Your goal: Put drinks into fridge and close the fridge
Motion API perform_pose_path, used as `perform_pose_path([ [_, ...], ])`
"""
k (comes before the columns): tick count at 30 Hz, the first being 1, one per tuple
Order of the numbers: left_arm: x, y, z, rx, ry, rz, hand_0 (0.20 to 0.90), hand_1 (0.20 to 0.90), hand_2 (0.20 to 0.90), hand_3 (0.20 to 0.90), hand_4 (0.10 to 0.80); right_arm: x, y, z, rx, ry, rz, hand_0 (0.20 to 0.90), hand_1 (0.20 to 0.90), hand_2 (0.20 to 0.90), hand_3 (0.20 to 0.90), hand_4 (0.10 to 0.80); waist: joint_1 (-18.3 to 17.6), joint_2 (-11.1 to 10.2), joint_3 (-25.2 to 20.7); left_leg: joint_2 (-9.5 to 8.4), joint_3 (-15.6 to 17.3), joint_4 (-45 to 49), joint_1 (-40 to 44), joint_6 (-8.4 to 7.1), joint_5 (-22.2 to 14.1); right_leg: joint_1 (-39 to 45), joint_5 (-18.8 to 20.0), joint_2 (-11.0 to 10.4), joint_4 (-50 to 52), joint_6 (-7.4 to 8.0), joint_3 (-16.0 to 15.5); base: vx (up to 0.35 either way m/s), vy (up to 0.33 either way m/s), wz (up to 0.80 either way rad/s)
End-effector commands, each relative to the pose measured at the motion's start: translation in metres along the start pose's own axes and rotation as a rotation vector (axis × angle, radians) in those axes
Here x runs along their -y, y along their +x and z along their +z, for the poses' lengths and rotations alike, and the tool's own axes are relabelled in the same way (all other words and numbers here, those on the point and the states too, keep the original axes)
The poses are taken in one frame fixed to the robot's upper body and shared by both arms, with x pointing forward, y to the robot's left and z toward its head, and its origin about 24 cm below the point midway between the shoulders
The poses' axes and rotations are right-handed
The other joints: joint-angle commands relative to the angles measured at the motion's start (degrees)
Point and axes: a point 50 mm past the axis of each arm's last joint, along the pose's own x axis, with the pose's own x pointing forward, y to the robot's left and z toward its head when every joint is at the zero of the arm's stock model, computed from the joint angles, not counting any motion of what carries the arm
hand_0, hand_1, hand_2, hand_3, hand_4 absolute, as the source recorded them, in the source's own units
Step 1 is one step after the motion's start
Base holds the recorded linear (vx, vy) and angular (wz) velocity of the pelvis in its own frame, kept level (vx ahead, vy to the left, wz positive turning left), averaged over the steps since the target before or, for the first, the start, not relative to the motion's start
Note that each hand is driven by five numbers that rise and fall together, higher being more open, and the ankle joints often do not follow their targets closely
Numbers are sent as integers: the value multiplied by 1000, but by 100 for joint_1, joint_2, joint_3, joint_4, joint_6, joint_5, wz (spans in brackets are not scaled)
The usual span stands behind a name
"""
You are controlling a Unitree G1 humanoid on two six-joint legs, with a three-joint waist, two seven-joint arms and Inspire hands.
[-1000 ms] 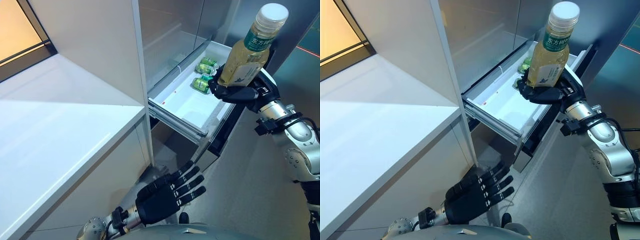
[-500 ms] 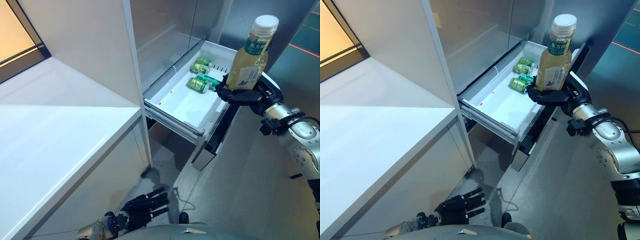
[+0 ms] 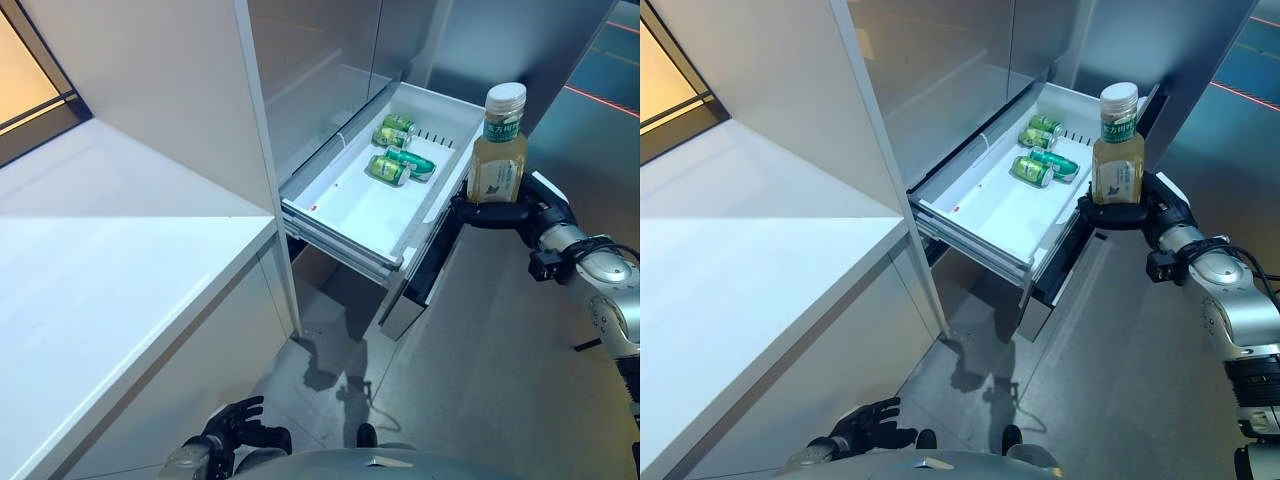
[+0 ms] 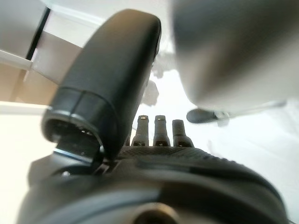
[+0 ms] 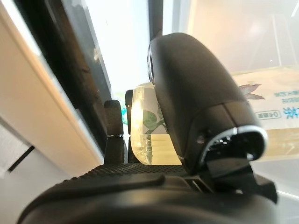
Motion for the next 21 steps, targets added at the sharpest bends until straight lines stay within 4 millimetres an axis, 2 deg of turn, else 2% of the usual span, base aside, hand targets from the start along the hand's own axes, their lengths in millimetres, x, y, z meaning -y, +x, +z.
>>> perform_pose_path([
  [1, -14, -6, -20, -78, 94, 44, 900, 900, 900, 900, 800, 34, -2, 96, 458, -83, -132, 300, 300, 300, 200, 100, 255, -417, -493, -447, 255, 44, -62, 401, -320, -100, 118, 177, 131, 104, -70, 69, 8, 1],
  [12, -40, -18, -37, -93, 40, 201, 900, 900, 900, 900, 800, 45, 19, 106, 358, -322, -70, 300, 300, 300, 200, 100, 626, -600, -435, -451, 73, 46, -104, 378, -306, -48, 87, 192, 110, 83, -212, 85, -3, 3],
  [21, -64, -31, -48, -106, -8, 313, 900, 900, 900, 900, 800, 43, 37, 119, 317, -394, -46, 300, 300, 300, 200, 100, 964, -806, -264, -422, -95, 38, -240, 369, -263, -87, 90, 258, 73, 63, -285, 68, -41, 7],
])
